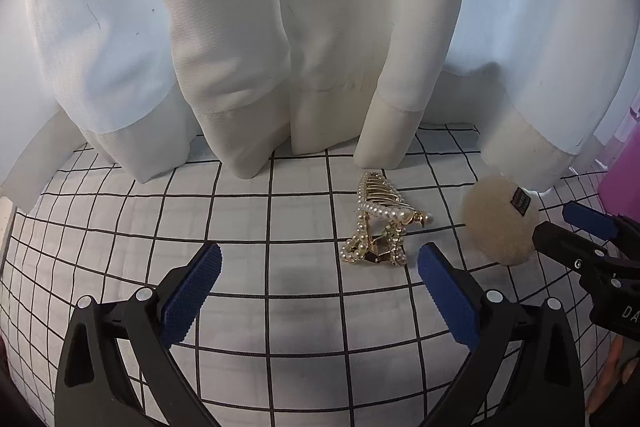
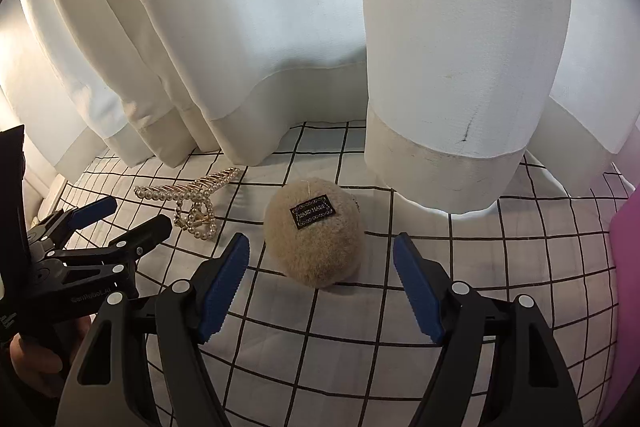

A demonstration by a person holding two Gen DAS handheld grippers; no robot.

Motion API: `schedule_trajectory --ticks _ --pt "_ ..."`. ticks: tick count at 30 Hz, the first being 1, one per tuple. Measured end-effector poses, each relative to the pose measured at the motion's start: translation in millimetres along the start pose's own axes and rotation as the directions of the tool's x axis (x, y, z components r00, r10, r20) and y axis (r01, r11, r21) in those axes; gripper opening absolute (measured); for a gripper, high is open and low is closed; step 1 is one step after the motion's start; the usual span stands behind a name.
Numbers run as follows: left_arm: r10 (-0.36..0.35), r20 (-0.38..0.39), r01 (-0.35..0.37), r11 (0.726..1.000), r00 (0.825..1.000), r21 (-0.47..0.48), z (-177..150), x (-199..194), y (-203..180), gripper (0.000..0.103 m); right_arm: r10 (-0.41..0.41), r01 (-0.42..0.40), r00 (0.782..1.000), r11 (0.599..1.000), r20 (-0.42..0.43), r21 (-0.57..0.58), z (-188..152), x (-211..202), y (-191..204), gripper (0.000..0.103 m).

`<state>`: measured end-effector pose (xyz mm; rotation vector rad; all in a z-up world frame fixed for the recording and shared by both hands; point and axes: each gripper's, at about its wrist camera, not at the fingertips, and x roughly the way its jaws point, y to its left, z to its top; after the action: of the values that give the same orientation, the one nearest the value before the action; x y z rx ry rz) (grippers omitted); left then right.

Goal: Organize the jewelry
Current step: 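Grasp the gold pearl claw clip with the left tool while the right tool grasps the beige pouf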

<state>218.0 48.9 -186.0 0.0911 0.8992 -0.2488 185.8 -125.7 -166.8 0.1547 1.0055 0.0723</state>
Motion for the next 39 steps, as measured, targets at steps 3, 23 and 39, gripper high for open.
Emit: schedule_trajectory --ticks 3,23,39 --pt "-0.004 0.0 0.004 1.0 1.0 0.023 -0.1 5.2 -2.9 0.097 -0.011 0.011 1.0 1.0 -0.008 -0.016 -0.6 8.0 2.5 0.071" --pt "-0.019 -0.023 0.02 0.998 1.0 0.055 17.3 41.8 -12.0 0.097 -0.058 0.055 0.998 0.997 -0.04 -0.052 10.8 46.3 11.9 0.071" --pt "-0.029 -0.073 0.032 0.999 0.997 0.034 31.7 80.0 -17.3 0.097 -0.053 0.051 0.995 0.998 -0.088 -0.029 20.3 74.0 7.9 0.071"
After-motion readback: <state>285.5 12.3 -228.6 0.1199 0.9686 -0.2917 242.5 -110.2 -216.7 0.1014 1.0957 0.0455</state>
